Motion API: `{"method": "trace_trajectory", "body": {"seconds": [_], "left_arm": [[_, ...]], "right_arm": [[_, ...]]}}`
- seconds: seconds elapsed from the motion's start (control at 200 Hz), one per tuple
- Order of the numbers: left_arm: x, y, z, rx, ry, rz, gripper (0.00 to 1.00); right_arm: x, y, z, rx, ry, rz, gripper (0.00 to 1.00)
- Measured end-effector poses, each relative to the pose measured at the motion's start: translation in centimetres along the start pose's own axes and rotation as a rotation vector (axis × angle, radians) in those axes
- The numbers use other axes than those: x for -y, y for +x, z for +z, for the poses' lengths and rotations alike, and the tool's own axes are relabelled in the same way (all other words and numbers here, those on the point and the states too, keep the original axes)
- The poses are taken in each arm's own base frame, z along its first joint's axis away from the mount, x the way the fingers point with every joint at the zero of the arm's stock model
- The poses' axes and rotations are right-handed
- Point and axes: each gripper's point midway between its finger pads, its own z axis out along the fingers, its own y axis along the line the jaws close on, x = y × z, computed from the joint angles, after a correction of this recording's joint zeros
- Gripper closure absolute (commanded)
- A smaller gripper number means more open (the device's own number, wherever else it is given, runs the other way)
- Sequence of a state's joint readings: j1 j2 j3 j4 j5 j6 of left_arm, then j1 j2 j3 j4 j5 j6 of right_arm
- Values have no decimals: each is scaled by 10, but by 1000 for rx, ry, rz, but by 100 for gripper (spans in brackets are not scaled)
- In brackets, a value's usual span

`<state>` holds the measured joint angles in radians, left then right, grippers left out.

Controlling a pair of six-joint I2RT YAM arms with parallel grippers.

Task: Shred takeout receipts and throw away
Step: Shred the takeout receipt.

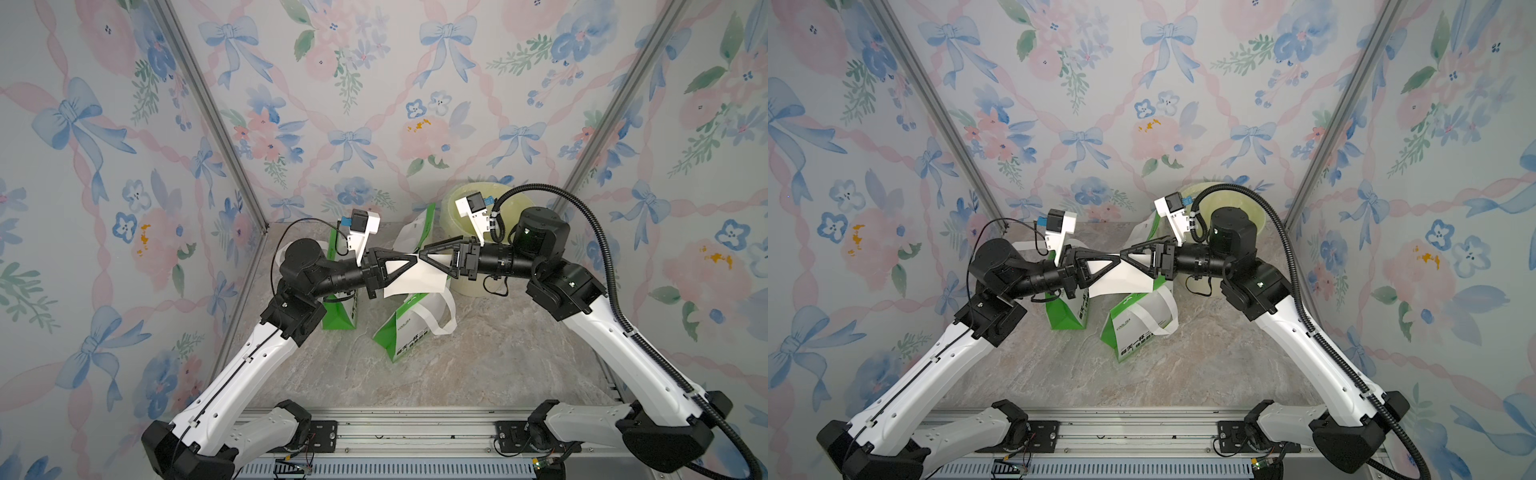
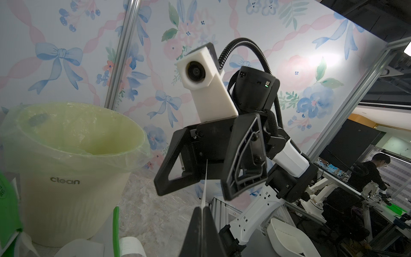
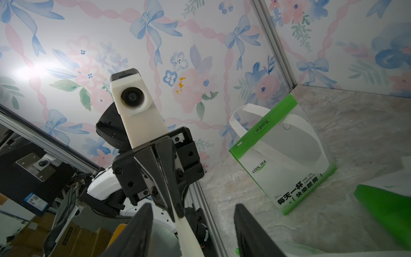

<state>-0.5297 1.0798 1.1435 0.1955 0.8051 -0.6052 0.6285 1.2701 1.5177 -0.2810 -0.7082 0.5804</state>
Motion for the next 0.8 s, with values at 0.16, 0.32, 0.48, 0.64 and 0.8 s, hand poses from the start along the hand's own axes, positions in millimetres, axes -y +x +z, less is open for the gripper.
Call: {"method": "trace_trajectory", "body": {"seconds": [0.16, 0.32, 0.48, 0.64, 0.8], "left_arm": [[-1, 0, 0, 2, -4, 3, 100], [-3, 2, 0, 1, -9, -1, 100], [-4, 2, 0, 3, -16, -2, 100], [-7, 2, 1, 4, -25, -12, 97], [-10, 1, 1, 14, -40, -43, 84]], "right_arm": [[-1, 1, 0, -6, -8, 2, 68], [-2, 5, 2, -18, -17, 11, 69], [-2, 8, 3, -26, -20, 18, 88], [-1, 9, 5, -32, -21, 17, 100], [1, 12, 6, -40, -11, 7, 100]]}}
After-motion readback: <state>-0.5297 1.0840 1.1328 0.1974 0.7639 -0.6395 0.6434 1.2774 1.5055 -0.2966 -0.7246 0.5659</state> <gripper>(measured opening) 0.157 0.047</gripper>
